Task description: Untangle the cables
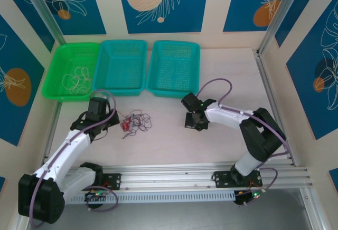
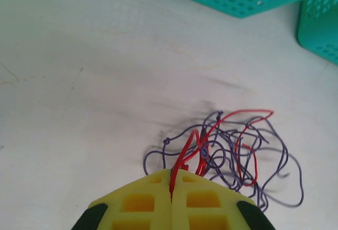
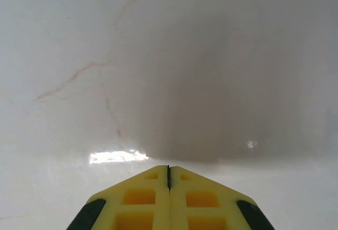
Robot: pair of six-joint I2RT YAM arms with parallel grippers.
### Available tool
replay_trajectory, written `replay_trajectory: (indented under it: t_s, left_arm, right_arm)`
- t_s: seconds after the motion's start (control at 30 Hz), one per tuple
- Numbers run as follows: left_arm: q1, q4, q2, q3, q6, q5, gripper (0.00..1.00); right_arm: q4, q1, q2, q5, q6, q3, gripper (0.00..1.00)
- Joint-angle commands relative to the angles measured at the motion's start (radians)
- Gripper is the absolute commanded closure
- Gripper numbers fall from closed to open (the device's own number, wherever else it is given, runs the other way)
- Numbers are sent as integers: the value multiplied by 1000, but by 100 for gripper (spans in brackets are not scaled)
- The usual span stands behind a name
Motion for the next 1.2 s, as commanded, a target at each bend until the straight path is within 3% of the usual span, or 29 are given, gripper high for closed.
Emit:
replay_trajectory:
  t_s: [0.0, 0.17, 0.33, 0.5, 0.6, 0.77, 0.87, 1.0, 1.07, 1.1, 1.17]
  left_arm:
    - [8, 19, 3, -32, 66, 118, 100]
    - [7, 98, 22, -57, 6, 233, 100]
    - [6, 132, 14, -81, -49, 258, 100]
    - [6, 103, -9, -87, -46, 233, 100]
    - [7, 94, -32, -78, -38, 229, 100]
    - [7, 67, -53, -55, -34, 208, 100]
    - [7, 21, -91, -34, -39, 139, 100]
    - [9, -45, -187, -31, -47, -31, 100]
    - [20, -79, -215, -24, -39, -94, 100]
    - [30, -97, -218, -16, -30, -117, 100]
    - [58, -134, -205, 6, -4, -140, 100]
  right_arm:
    - [32, 36, -69, -40, -38, 31, 97]
    - [120, 182, -33, -131, -144, 159, 77]
    - [295, 285, 118, -212, -64, 286, 54]
    - [464, 313, 288, -189, -8, 371, 43]
    - [425, 317, 404, -135, -5, 457, 33]
    - [210, 367, 589, 20, -54, 685, 29]
    - [35, 373, 661, 127, 11, 764, 38]
    - [23, 345, 622, 165, 73, 660, 81]
    - [42, 320, 564, 158, 90, 578, 94]
    - [52, 307, 524, 161, 95, 529, 100]
    - [71, 285, 439, 172, 102, 425, 100]
